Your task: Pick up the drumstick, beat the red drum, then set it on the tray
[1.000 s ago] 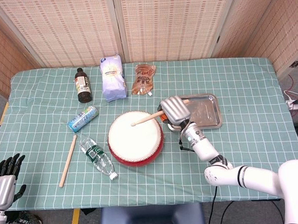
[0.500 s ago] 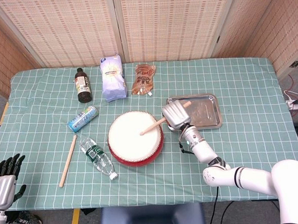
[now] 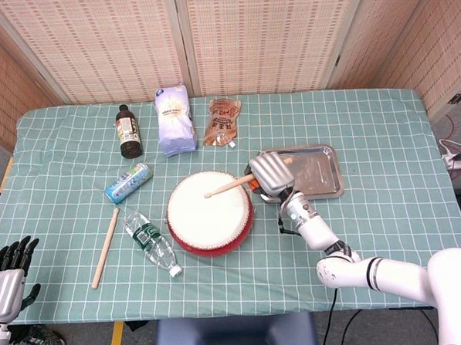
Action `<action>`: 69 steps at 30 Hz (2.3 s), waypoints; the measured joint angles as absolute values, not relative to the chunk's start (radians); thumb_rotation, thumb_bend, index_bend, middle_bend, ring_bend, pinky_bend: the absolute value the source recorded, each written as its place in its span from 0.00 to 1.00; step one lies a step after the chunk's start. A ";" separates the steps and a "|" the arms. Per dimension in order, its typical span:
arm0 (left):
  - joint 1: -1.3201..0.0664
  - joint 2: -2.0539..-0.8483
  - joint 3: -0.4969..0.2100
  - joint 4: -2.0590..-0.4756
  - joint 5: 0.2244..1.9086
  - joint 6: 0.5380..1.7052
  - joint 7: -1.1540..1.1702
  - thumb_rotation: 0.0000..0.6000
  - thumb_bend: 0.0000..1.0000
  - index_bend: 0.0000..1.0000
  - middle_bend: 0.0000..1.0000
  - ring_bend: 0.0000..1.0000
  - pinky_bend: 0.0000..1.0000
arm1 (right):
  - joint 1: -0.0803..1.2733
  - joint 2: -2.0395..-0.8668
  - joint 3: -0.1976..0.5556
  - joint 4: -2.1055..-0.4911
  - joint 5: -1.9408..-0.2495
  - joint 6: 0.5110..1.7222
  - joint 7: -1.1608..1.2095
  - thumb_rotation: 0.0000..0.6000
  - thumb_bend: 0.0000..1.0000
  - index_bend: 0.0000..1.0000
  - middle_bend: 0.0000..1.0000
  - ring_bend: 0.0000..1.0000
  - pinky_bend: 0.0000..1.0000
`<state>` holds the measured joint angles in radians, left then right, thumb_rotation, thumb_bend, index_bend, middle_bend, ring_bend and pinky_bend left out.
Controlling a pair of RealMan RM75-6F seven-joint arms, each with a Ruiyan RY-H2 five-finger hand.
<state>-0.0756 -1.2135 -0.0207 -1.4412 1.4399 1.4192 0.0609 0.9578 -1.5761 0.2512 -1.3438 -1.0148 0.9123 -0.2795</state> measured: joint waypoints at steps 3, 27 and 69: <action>-0.075 -1.215 -0.021 -1.438 1.438 1.418 0.059 1.00 0.27 0.00 0.00 0.00 0.02 | 0.967 -1.581 0.231 -1.335 -0.980 0.898 -0.416 1.00 1.00 1.00 1.00 1.00 1.00; -0.073 -1.211 -0.020 -1.446 1.444 1.426 0.063 1.00 0.27 0.00 0.00 0.00 0.02 | 0.946 -1.596 0.234 -1.318 -1.013 0.919 -0.288 1.00 1.00 1.00 1.00 1.00 1.00; -0.083 -1.210 -0.023 -1.450 1.447 1.419 0.071 1.00 0.27 0.00 0.00 0.00 0.02 | 0.926 -1.654 0.275 -1.265 -1.060 0.958 -0.482 1.00 1.00 1.00 1.00 1.00 1.00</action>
